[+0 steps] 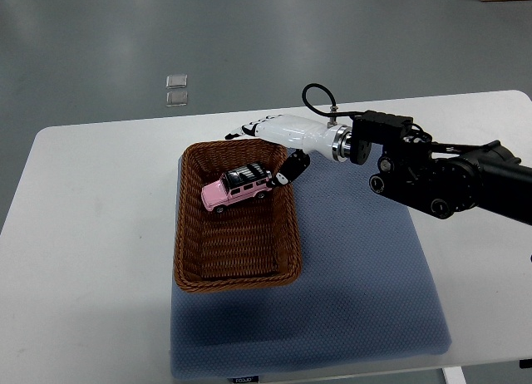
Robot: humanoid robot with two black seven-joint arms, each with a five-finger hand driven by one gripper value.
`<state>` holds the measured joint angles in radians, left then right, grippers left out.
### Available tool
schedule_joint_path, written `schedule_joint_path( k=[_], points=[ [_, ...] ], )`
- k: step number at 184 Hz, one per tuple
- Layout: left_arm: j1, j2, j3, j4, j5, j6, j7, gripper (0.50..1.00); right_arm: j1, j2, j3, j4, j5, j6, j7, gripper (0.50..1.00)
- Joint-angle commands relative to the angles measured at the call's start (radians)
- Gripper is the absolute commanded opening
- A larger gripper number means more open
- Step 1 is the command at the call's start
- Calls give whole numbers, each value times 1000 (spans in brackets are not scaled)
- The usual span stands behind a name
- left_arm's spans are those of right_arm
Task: Place pink car in brown basket
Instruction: 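Open the right hand, release the car, and withdraw the hand upward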
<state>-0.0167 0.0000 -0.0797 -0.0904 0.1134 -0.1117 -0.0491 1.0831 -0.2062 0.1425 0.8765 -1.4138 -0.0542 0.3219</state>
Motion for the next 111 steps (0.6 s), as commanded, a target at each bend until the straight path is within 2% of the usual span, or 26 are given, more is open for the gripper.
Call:
schedule_joint_path(
  k=[1, 38, 72, 111],
  points=[
    [0, 0, 0, 0, 0, 0, 0, 1000, -9, -1, 62, -11, 3, -19, -1, 901],
    [0, 0, -2, 0, 0, 0, 0, 1000, -95, -10, 255, -71, 208, -29, -9, 901],
    [0, 0, -3, -2, 2, 1, 0, 1000, -203, -5, 399, -160, 565, -111, -24, 899],
    [0, 0, -3, -2, 2, 0, 0, 1000, -244, -16, 411, -214, 978, -187, -35, 899]
  ],
)
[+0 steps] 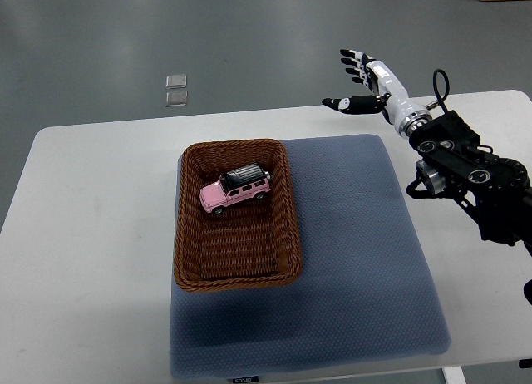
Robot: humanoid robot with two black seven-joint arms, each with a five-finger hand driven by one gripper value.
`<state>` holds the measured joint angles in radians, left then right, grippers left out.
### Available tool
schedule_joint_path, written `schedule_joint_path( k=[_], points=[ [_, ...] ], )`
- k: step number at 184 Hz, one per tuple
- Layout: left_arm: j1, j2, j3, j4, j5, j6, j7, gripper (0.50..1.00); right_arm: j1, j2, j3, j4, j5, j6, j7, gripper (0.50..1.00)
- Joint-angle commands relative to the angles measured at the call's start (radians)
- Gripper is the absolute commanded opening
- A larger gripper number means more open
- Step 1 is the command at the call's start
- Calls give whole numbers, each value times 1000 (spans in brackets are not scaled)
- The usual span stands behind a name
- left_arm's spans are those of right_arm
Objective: Place pink car in brown basket
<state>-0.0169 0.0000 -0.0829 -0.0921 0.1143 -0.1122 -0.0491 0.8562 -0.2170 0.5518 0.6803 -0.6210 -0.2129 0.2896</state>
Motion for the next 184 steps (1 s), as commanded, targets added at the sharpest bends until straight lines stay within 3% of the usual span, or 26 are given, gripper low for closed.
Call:
schedule_joint_path(
  k=[1, 28, 78, 184],
  points=[
    [0, 0, 0, 0, 1, 0, 0, 1000, -17, -5, 2, -18, 185, -28, -3, 899],
    [0, 0, 2, 0, -1, 0, 0, 1000, -26, -21, 3, -22, 349, -56, -3, 899],
    [0, 0, 5, 0, -1, 0, 0, 1000, -28, -50, 8, -11, 440, -34, -30, 901],
    [-2, 0, 3, 2, 1, 0, 0, 1000, -46, -45, 7, -7, 431, -14, -23, 917]
  ],
)
